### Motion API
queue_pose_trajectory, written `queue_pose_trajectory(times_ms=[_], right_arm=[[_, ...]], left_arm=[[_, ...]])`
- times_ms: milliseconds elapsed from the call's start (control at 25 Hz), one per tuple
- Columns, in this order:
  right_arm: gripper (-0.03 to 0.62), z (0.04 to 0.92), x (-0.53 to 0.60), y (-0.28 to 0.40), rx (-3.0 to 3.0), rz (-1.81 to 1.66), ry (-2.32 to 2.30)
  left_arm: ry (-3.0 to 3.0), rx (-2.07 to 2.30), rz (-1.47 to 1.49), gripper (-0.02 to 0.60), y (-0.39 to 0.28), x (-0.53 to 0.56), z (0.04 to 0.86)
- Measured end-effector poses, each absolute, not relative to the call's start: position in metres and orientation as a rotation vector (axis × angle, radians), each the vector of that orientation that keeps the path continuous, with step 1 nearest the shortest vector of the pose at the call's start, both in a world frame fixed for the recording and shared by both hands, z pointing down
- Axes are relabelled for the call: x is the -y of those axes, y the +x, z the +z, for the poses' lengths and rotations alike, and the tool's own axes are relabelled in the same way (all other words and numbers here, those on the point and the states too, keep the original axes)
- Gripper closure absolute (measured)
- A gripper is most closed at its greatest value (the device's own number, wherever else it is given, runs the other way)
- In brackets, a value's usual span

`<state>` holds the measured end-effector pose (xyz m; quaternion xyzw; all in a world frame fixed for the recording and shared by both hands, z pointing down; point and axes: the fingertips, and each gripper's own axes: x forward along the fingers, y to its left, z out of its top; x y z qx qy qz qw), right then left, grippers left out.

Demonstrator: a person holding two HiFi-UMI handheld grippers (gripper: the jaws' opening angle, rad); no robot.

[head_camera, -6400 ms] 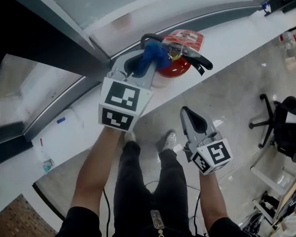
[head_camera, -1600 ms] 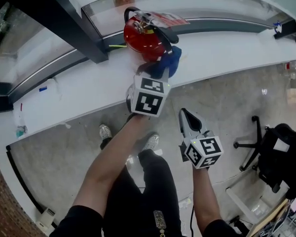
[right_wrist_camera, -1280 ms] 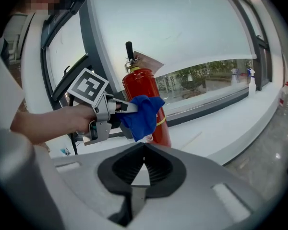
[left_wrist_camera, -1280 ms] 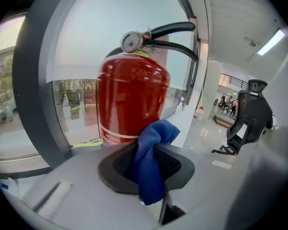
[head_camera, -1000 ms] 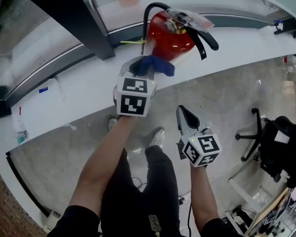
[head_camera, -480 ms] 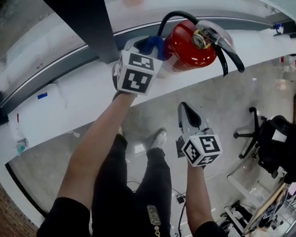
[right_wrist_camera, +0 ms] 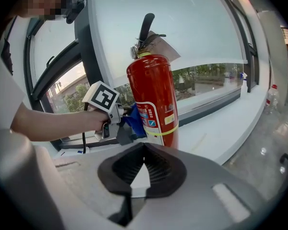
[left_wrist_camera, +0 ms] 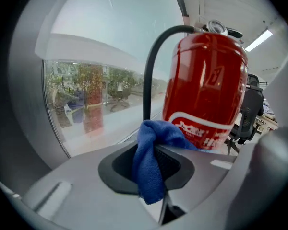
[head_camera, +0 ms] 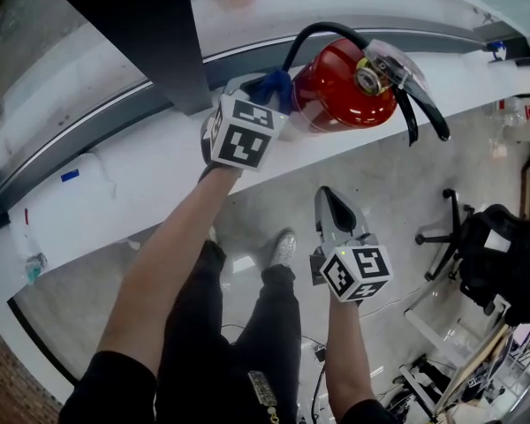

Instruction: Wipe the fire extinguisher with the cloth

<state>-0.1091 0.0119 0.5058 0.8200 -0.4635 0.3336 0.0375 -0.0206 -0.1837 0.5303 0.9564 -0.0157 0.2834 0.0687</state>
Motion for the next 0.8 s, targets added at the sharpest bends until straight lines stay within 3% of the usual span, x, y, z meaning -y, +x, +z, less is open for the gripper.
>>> queue_pose_trajectory(times_ms=[800], right_arm=[[0.591, 0.521, -0.081, -0.073, 1.638, 1.023, 2.325]], left_arm=[[2.688, 0.3, 0.898, 0.518, -0.066, 0.078, 0.557]])
